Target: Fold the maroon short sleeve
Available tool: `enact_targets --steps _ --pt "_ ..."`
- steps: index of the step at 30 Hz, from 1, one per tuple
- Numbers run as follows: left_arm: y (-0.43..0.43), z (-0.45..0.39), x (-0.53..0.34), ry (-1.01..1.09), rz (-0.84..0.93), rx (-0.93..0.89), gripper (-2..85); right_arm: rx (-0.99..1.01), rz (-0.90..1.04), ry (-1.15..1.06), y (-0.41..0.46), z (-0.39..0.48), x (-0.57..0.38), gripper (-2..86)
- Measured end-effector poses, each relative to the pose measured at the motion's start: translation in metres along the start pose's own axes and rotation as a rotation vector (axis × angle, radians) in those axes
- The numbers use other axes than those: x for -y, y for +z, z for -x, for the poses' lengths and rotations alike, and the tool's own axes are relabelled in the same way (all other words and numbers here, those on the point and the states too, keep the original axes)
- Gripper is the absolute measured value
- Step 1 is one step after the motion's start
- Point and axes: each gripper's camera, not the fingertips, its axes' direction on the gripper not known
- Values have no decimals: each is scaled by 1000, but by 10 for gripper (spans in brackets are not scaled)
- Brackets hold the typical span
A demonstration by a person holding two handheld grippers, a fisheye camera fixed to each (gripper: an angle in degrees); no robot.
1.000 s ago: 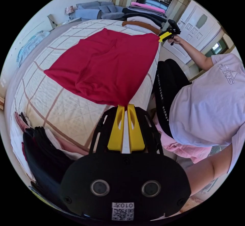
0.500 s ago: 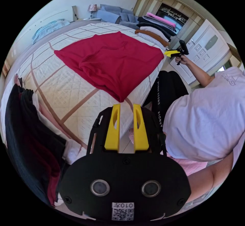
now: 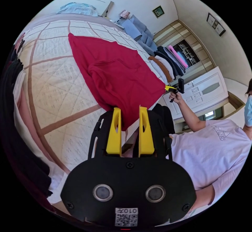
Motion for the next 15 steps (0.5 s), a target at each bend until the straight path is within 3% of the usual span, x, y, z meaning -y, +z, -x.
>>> enact_targets --steps 7,15 --pt "0 22 1 29 81 -111 14 31 72 -36 3 -3 4 30" --pt "-3 52 -5 -24 164 -194 6 106 171 -42 5 -15 4 18"
